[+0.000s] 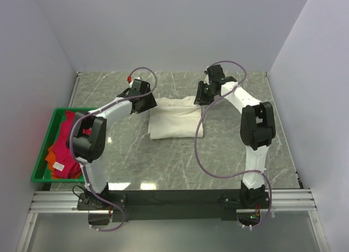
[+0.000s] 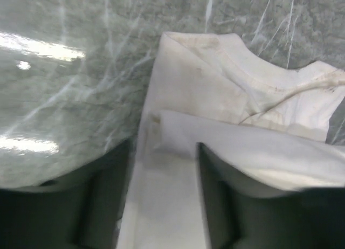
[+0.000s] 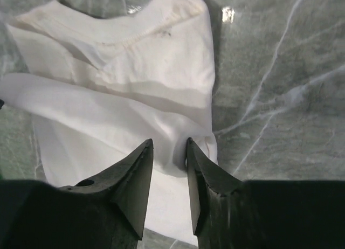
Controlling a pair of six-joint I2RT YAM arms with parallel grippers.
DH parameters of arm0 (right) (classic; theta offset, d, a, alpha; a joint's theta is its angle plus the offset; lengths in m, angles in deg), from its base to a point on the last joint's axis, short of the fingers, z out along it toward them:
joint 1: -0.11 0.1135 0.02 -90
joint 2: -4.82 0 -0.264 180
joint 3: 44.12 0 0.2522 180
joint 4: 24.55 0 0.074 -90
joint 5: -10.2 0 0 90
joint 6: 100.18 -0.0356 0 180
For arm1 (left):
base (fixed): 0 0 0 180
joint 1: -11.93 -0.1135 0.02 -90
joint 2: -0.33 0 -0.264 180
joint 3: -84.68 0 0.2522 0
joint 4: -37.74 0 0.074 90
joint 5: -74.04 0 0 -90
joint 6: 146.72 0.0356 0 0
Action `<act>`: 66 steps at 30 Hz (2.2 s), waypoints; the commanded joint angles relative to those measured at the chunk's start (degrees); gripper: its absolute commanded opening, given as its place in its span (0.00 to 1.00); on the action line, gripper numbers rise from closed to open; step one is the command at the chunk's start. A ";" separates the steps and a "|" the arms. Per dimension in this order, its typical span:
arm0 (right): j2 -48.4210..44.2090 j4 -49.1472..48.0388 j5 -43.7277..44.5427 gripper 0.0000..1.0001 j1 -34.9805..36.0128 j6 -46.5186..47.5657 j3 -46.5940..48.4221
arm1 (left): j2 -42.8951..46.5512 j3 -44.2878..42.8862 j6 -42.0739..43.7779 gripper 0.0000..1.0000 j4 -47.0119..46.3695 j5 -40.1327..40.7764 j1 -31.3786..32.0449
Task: Fold and stack the t-shirts
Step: Fold the tshirt
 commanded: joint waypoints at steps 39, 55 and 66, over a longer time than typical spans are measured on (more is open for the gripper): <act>22.66 -19.81 -37.03 0.35 -6.85 -5.32 13.84 | -20.98 -15.88 2.85 0.42 -12.85 -20.65 -4.59; -8.07 -40.10 -39.23 0.37 -3.00 -20.53 -14.52 | 9.32 -0.09 -4.44 0.77 -13.12 -17.58 -3.46; -9.36 -55.42 -37.21 0.27 12.92 -27.04 -31.60 | 19.98 25.06 -14.38 0.18 -20.14 -16.34 3.23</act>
